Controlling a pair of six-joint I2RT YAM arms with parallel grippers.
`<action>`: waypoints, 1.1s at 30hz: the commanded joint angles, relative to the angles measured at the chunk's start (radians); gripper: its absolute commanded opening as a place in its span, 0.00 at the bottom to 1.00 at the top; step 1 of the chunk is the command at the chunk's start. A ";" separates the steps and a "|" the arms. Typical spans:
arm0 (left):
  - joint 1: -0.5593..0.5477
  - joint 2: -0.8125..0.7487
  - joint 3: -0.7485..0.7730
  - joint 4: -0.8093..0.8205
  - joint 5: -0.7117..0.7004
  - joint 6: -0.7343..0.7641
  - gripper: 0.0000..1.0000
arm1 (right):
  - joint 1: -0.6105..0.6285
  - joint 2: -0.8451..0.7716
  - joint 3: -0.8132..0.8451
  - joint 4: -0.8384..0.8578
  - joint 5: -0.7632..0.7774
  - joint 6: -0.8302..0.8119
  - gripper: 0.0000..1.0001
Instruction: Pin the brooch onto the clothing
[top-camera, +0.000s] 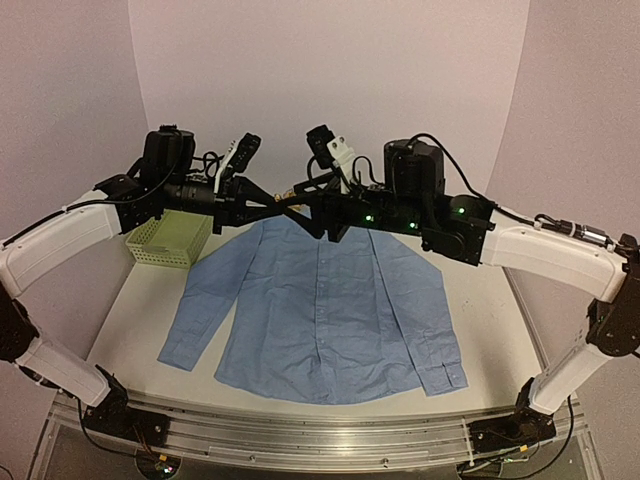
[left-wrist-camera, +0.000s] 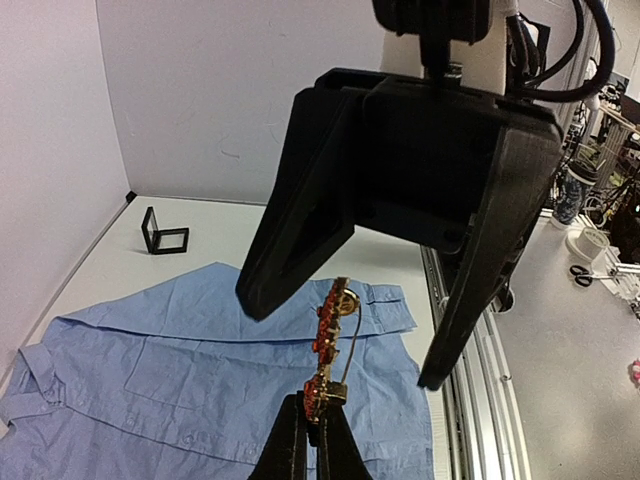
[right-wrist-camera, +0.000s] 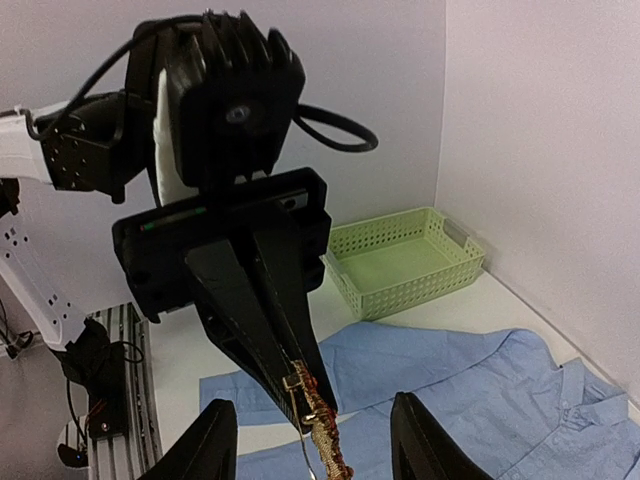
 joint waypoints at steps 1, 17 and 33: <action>-0.003 -0.036 0.052 -0.011 0.038 0.026 0.00 | -0.009 0.040 0.098 -0.113 -0.049 -0.031 0.48; -0.004 -0.029 0.050 -0.013 0.053 0.038 0.00 | -0.036 0.005 0.091 -0.113 -0.129 -0.014 0.42; -0.003 -0.030 0.047 -0.020 0.048 0.038 0.00 | -0.039 -0.014 0.092 -0.108 -0.172 -0.008 0.49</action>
